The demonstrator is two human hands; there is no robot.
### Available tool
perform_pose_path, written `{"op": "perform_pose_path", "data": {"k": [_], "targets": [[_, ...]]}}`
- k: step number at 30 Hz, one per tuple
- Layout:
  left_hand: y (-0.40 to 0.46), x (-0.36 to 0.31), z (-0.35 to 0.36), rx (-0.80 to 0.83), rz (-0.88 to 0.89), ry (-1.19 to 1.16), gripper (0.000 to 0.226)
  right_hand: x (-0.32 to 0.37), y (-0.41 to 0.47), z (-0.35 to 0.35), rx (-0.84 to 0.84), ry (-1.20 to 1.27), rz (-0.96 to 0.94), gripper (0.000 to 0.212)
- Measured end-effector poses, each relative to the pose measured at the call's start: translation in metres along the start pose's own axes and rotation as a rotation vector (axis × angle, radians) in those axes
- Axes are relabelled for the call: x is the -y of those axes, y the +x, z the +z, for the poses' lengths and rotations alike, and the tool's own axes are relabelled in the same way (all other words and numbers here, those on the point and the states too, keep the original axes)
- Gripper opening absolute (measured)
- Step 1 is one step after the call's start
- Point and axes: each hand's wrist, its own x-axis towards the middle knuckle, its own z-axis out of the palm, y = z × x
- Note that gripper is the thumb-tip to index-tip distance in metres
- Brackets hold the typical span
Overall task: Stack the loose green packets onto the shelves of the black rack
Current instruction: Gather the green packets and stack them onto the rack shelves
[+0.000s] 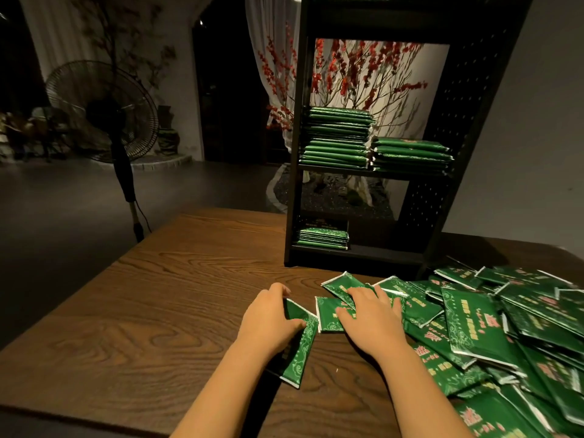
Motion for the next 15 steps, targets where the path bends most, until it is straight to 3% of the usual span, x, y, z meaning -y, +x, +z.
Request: {"op": "perform_pose_path", "data": {"k": [5,9,11,15], "targets": [[0.002,0.011,-0.011,-0.032,-0.105,-0.35,0.062,0.002,-0.001,0.002,-0.006,0.003,0.003,0.053],[0.003,0.011,-0.013,-0.06,-0.138,-0.689,0.033,0.003,-0.002,0.003,0.008,0.025,-0.009,0.05],[0.003,0.003,-0.011,-0.056,-0.064,-0.726,0.02,0.005,-0.001,0.003,0.009,0.056,-0.044,0.046],[0.011,-0.012,0.0,-0.044,0.078,-0.684,0.017,0.005,-0.003,-0.002,0.009,0.28,-0.064,0.04]]}}
